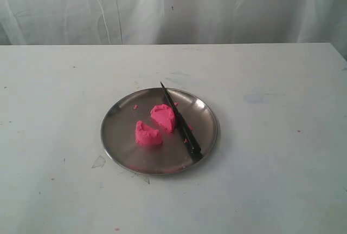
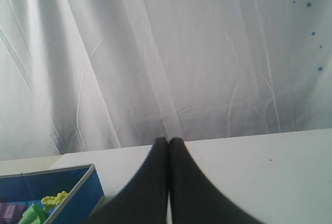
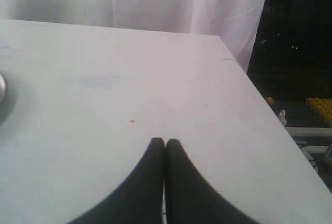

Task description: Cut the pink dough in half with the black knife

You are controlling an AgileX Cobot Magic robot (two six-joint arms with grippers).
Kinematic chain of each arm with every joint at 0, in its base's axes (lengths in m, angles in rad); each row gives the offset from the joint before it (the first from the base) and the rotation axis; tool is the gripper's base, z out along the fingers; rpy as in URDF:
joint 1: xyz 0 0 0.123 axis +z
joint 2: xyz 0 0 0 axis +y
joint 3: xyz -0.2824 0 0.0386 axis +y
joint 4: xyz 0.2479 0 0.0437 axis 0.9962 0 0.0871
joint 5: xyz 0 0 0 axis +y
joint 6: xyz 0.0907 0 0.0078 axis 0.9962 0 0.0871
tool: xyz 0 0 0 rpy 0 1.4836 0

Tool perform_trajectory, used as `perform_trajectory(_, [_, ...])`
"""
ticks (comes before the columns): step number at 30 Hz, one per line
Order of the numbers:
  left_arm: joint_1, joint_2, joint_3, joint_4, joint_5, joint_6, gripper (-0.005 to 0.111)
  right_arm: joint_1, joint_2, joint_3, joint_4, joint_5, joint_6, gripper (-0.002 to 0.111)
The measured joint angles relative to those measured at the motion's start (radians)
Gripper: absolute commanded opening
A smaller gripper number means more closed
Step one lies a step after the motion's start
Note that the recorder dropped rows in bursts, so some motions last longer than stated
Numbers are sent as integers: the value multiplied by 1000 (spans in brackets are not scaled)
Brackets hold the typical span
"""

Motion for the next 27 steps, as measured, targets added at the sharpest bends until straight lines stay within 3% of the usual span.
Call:
perform_trajectory(9, [0, 0, 2, 0, 4, 0, 0, 0, 0, 0, 0, 1, 0, 0])
perform_trajectory(11, [6, -13, 34, 76, 32, -41, 0, 0, 0, 0, 0, 1, -2, 0])
perform_trajectory(13, [53, -41, 104, 442, 125, -359, 0, 0, 0, 0, 0, 1, -2, 0])
perform_trajectory(15, [112, -44, 172, 850, 228, -896, 0, 0, 0, 0, 0, 3, -2, 0])
perform_trajectory(18, [226, -48, 204, 1395, 550, -1752, 0, 0, 0, 0, 0, 2, -2, 0])
perform_trajectory(19, [260, -48, 206, 1527, 676, -1901, 0, 0, 0, 0, 0, 2, -2, 0])
perform_trajectory(21, [301, -48, 223, 1651, 869, -2052, 0, 0, 0, 0, 0, 2, -2, 0])
perform_trajectory(27, [312, -48, 279, 1725, 1030, -2055, 0, 0, 0, 0, 0, 2, -2, 0])
